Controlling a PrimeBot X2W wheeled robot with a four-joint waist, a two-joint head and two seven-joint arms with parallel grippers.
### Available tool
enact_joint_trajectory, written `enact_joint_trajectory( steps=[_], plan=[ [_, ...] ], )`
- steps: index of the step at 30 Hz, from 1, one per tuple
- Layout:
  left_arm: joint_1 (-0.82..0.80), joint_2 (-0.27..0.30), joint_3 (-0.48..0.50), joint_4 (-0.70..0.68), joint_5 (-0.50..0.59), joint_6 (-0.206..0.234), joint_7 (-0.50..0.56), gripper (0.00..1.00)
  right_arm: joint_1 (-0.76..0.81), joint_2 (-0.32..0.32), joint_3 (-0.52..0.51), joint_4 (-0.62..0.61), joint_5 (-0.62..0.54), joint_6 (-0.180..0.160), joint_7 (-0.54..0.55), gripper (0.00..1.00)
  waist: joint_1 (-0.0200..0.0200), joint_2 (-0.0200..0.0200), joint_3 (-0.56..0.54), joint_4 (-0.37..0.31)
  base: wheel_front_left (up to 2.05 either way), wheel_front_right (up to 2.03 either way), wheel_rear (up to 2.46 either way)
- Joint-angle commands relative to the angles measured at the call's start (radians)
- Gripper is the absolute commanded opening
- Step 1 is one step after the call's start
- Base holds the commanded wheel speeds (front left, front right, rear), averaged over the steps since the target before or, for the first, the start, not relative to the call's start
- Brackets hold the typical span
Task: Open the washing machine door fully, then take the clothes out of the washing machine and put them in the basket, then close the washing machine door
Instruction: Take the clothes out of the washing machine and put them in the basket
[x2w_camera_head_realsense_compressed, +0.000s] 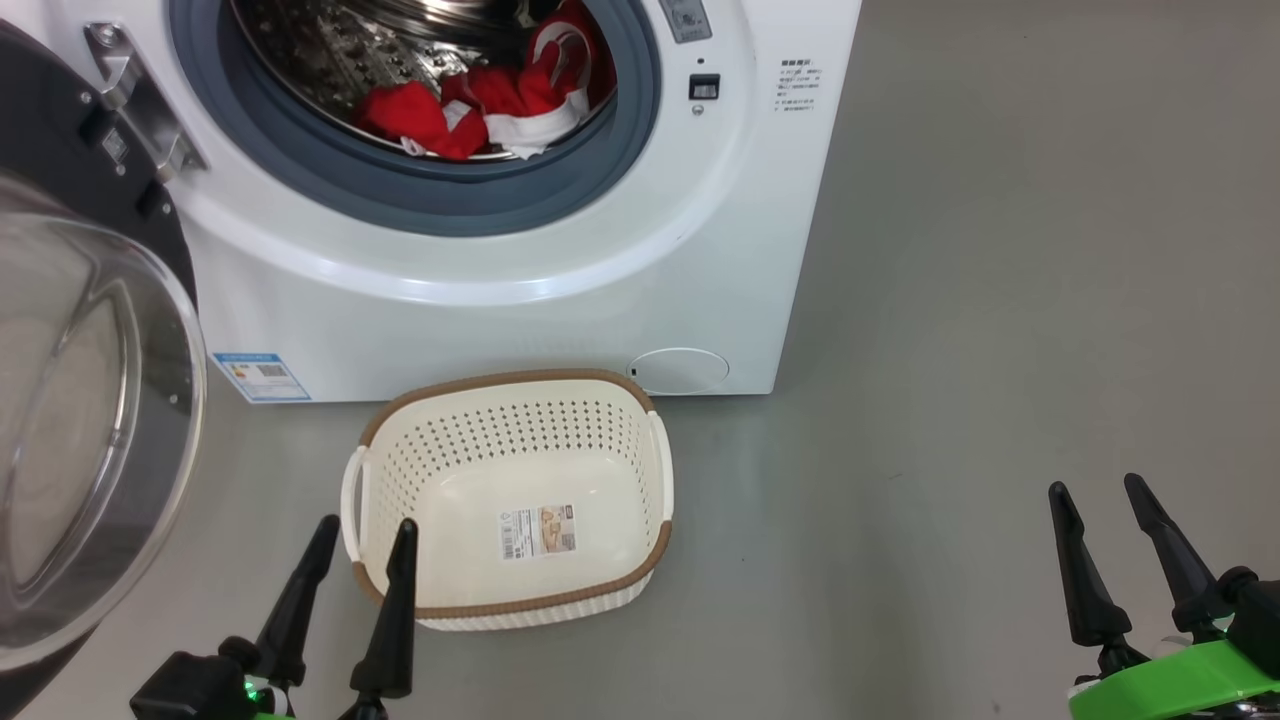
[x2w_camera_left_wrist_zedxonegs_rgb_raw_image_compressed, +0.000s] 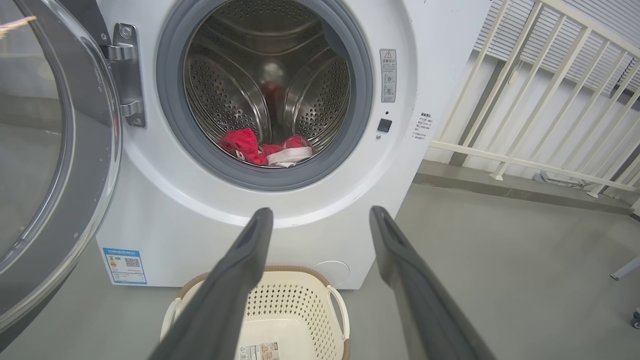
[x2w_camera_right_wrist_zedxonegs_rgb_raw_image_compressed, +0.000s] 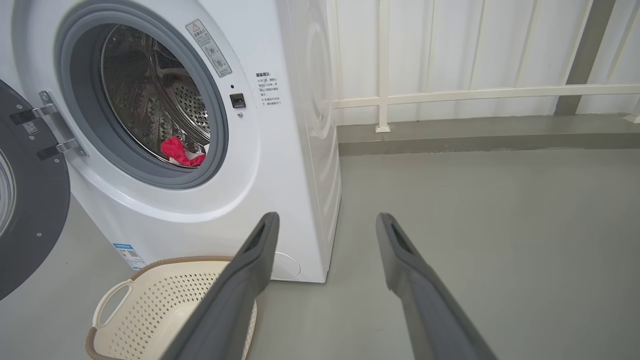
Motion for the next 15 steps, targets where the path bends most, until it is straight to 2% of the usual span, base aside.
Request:
enact_joint_trajectory(
  steps=[1, 15],
  plan=[
    [-0.016, 0.018, 0.034, -0.031, -0.001, 0.001, -0.005, 1.00, -0.017, -0.017, 0.021, -0.026, 0.010, 0.006, -0.009, 1.00, 0.0000, 0.0000, 0.002, 0.000, 1.10, -1.10, 0.00],
    [-0.038, 0.016, 0.041, -0.032, 0.005, 0.001, -0.005, 1.00, -0.030, -0.011, 0.024, -0.025, 0.010, 0.006, -0.009, 1.00, 0.0000, 0.0000, 0.021, 0.004, 1.15, -1.15, 0.00]
  ],
)
